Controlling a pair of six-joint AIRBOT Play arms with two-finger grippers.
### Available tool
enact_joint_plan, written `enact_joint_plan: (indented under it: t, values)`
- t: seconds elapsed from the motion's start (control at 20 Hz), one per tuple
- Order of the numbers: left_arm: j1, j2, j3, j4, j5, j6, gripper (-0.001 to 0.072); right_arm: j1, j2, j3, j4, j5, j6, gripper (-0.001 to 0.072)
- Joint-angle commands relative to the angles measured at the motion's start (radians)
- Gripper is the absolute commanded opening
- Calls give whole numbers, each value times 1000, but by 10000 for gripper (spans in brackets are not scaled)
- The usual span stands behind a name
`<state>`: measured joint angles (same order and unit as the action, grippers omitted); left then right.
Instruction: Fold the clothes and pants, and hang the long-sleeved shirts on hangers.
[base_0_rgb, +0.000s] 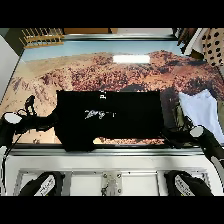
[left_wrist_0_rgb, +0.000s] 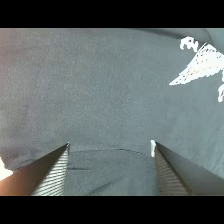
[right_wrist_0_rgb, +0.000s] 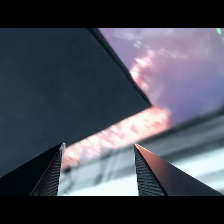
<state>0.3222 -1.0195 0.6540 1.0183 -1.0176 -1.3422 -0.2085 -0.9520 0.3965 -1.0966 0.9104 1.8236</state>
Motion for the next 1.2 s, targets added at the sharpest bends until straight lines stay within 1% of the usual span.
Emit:
enact_joint_plan:
  t: [0.0, 0.2, 0.25, 0.3, 0.35, 0.5, 0.6, 0.65, 0.8, 0.95, 1.15]
  values:
    - [-1, 18, -11, 2, 14, -2, 537, 39, -5, -31, 43, -143, 5, 469]
    - [0, 19, -11, 18, 15, -2, 537, 80, -17, -31, 43, -227, 5, 460]
    - [0, 19, -11, 42, 12, -16, 537, 82, -17, -31, 43, -238, 5, 326]
    - [0, 19, -11, 84, -4, -43, 537, 81, -17, -31, 43, -241, 5, 142]
    - [0, 19, -11, 140, -31, -77, 537, 81, -17, -31, 43, -241, 5, 8]
    - [0, 19, -27, 294, -137, -167, 538, 81, -17, -31, 43, -225, 5, 13]
    - [0, 19, -82, 323, -169, -206, 538, 81, -17, -31, 43, -222, -4, 13]
    - [-1, 19, -117, 311, -163, -212, 538, 81, -17, -31, 43, -222, -15, 13]
    - [-2, 19, -222, 202, -108, -210, 538, 81, -17, -31, 43, -222, -21, 13]
    - [-6, 19, -274, 102, -67, -188, 538, 81, -17, -31, 43, -222, -21, 13]
    - [-101, 19, -274, 103, -26, -192, 538, 81, -17, -31, 43, -222, -21, 13]
